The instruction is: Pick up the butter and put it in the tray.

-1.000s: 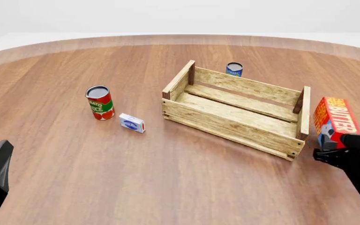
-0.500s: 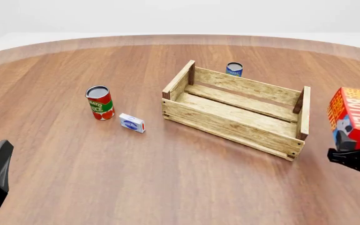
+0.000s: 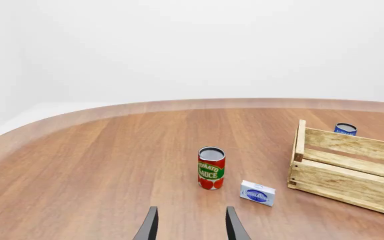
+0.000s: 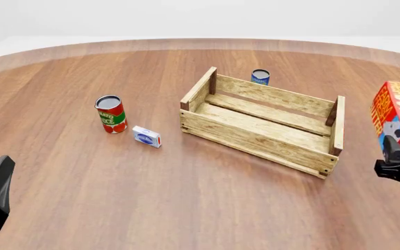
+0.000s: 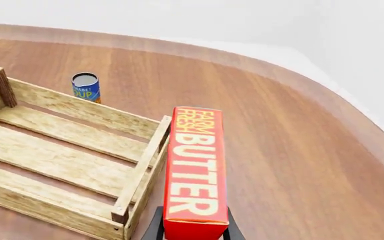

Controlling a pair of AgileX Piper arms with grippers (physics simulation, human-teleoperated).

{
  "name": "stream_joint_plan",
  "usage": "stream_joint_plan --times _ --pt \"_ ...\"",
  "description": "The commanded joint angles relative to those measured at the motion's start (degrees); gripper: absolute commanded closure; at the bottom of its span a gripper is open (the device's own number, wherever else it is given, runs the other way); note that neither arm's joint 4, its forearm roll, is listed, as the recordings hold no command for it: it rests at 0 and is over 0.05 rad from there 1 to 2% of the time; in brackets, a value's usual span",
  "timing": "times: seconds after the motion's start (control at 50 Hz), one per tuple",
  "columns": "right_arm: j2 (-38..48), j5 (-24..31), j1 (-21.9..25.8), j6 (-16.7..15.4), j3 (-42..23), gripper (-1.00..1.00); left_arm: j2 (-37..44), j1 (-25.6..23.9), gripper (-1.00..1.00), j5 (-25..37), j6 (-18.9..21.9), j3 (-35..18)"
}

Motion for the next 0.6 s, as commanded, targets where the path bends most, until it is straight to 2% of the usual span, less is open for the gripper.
stream_joint_plan --times 0.02,0.32,0.6 --pt "-6.93 7.42 3.11 -1.35 -3.77 1.00 0.00 0.00 -1.00 0.00 0.00 0.00" --pt "-6.38 11.10 7.43 -0.90 -9.16 1.00 0.00 0.00 -1.00 0.00 0.00 0.00" --pt "-3.10 11.36 11.19 -1.01 -12.31 1.00 0.00 0.00 -1.00 0.00 0.00 0.00"
